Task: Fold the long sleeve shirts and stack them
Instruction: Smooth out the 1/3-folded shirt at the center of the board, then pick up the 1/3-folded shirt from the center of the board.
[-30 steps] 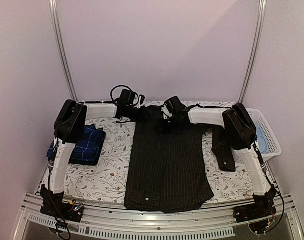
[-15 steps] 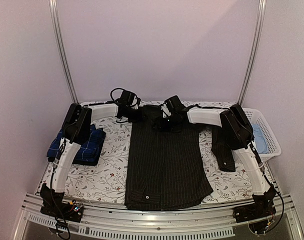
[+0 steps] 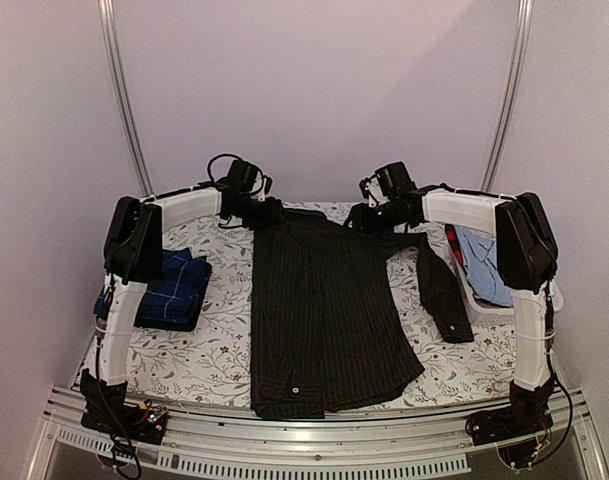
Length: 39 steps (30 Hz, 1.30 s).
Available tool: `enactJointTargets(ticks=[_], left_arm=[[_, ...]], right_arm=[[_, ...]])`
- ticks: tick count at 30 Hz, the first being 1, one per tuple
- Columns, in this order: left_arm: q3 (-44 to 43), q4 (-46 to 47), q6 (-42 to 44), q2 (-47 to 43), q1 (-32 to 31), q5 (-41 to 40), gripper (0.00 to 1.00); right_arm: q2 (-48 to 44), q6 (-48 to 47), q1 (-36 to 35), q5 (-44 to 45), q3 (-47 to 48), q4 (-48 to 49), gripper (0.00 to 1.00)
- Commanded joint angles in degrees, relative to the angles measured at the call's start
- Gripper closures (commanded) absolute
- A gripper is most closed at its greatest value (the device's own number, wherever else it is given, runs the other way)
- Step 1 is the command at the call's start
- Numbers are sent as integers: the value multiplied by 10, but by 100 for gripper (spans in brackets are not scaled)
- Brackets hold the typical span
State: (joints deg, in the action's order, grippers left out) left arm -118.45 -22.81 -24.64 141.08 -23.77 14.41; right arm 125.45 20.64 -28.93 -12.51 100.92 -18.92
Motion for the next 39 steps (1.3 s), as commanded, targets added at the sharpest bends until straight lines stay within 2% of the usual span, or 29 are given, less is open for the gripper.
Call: enactJointTargets(ticks=[1,9,16,24,32,35,39], left_arm=[[73,11,2,-116,-32,-6,39],[317,63,-57,-227,-99,82,43],[476,109,-87,-288,-110,129,44],[519,21,-48,-276,-104,80,45],[572,-16,-27,-301,-59,34,47],[580,-21,-23,-313,-45,27,47],[569,-27,-15,-312,-42,30,47]], right_arm=[[-57,-14,-14,14,-88,-6,45],[-147,-17,-18,77,-194,-1,44],[-196,-11,-1,186,-223,0,39],[-168,-27,36,210,-166,0,36],[-89,-59,52,261,-70,-39,35],[-90,-53,54,265,-87,-45,34],[-122,-35,52,248,-158,-43,34]])
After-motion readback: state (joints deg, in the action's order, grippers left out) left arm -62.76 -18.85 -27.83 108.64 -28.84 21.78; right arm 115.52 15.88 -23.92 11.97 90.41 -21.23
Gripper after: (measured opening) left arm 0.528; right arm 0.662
